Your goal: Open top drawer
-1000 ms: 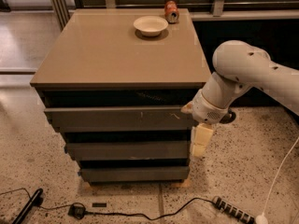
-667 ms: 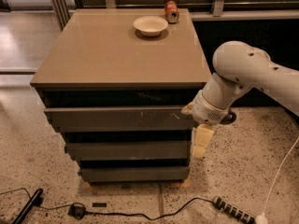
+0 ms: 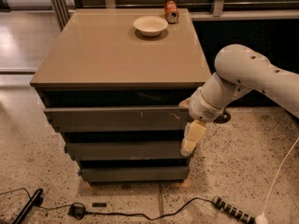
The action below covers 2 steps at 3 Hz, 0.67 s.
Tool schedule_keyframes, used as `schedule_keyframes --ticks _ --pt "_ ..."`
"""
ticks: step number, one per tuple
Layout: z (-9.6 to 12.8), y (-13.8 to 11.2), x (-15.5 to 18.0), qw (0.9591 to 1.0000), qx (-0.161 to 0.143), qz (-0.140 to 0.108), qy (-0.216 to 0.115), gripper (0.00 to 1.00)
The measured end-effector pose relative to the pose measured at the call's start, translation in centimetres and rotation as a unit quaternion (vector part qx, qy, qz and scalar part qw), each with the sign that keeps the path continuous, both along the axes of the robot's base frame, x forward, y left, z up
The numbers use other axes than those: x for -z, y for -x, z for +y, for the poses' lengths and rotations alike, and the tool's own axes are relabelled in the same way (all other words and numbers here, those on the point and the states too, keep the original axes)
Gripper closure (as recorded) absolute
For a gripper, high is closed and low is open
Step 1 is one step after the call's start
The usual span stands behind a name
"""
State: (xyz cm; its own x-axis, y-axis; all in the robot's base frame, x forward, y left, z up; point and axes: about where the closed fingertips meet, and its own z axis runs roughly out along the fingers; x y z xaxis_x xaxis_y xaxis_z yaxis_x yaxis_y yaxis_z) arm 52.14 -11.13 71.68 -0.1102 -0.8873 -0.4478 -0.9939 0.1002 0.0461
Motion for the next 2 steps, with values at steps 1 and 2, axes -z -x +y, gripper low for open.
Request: schedule_keyframes --ticks 1,2 --pt "0.06 0.04 0.09 1.0 -0.003 0.001 -0.003 0.0" --pt "0.88 -0.32 0.47 0.9992 -0.024 -0.003 -0.031 0.0"
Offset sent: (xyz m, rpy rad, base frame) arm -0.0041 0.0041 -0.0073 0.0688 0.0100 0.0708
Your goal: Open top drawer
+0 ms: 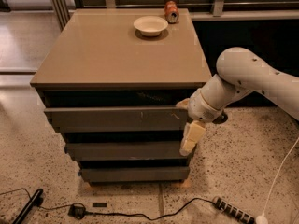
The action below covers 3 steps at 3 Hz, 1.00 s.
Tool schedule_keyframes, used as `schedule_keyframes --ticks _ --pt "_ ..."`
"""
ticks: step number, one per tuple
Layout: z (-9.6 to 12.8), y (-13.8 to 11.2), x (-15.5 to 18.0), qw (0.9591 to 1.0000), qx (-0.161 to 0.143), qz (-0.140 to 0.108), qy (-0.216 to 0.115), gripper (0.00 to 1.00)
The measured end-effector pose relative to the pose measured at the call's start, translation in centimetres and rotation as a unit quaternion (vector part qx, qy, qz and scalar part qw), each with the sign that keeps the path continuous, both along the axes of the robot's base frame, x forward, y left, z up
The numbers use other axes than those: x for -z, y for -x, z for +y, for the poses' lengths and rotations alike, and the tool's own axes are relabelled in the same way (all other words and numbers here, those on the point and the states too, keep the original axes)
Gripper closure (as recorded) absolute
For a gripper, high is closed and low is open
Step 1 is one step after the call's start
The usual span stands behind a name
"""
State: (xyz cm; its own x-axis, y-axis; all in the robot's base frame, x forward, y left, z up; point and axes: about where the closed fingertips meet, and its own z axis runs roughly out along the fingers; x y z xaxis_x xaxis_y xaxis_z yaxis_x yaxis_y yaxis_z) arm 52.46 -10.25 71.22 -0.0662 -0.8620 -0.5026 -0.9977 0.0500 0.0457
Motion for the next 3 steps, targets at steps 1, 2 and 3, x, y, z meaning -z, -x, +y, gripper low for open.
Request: schedule_keyframes --ticks 1,2,3 --pt "1.6 -3.6 -1.3 0.9982 0.001 -0.038 -0.047 0.0" --pt "2.6 -3.4 0.7 0.9992 -0.012 -0.019 -0.033 0.0" --pt "2.6 -3.4 0.7 0.9992 -0.012 -0.019 -0.033 0.0"
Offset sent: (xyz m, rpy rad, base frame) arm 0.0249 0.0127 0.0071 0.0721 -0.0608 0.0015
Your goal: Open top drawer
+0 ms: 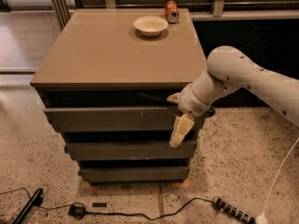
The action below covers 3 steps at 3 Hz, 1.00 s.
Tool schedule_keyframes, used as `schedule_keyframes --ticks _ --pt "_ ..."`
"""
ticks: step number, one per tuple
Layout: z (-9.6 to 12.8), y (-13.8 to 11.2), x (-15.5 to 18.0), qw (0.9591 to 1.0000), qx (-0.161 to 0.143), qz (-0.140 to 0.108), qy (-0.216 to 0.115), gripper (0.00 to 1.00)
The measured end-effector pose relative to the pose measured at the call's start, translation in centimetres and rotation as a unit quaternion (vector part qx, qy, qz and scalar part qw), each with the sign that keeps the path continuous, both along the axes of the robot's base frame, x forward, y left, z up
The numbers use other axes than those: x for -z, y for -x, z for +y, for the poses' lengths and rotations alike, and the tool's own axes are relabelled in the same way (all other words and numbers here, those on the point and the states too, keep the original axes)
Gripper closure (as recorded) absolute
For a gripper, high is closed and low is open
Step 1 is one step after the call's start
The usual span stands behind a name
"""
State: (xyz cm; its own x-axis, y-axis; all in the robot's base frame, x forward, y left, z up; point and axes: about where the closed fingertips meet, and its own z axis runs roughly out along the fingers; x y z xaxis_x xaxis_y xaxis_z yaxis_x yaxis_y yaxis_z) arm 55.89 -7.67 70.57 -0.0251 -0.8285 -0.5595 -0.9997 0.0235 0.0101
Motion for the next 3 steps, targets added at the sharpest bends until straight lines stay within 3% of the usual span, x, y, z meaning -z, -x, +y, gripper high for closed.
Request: schedule_keyframes --ticks 1,3 --pt "0.52 -1.12 0.37 0.9998 0.007 -0.005 -0.016 0.0" --pt "0.9 -0.52 0.69 0.9998 -0.004 -0.004 -0.017 0.0"
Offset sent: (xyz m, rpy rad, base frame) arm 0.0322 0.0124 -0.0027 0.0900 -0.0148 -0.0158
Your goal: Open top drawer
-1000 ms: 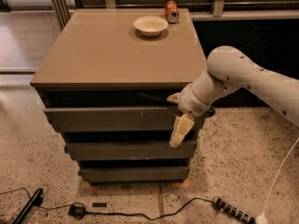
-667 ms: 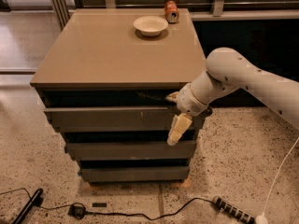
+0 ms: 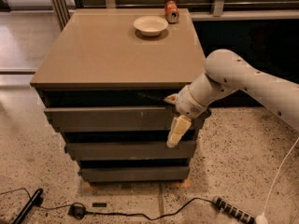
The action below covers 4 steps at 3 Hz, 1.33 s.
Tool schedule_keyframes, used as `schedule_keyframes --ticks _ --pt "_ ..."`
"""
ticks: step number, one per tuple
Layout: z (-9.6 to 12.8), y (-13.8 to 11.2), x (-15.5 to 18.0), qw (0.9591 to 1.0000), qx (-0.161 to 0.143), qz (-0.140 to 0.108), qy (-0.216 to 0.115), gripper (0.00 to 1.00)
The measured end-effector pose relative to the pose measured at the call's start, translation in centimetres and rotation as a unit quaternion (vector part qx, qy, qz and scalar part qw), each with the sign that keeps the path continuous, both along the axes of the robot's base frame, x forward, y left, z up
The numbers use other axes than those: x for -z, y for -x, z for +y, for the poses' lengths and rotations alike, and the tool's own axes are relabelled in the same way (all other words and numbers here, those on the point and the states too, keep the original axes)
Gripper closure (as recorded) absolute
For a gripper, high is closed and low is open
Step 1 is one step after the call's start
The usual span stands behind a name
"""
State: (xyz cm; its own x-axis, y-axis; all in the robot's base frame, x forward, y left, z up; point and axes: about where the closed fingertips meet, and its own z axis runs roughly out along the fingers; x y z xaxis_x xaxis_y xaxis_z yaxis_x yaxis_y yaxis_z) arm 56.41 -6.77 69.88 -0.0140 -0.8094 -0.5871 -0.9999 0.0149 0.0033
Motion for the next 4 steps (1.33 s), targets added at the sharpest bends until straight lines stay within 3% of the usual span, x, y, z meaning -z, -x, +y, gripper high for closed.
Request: schedule_keyframes --ticks 1,2,4 --pt "0.7 -1.3 2.5 0.9997 0.005 0.014 0.017 0.0" --pt "0.7 -1.3 2.5 0.9997 0.005 0.014 0.017 0.0" --pt "0.4 1.7 3.4 0.9993 -0.027 0.02 0.016 0.0"
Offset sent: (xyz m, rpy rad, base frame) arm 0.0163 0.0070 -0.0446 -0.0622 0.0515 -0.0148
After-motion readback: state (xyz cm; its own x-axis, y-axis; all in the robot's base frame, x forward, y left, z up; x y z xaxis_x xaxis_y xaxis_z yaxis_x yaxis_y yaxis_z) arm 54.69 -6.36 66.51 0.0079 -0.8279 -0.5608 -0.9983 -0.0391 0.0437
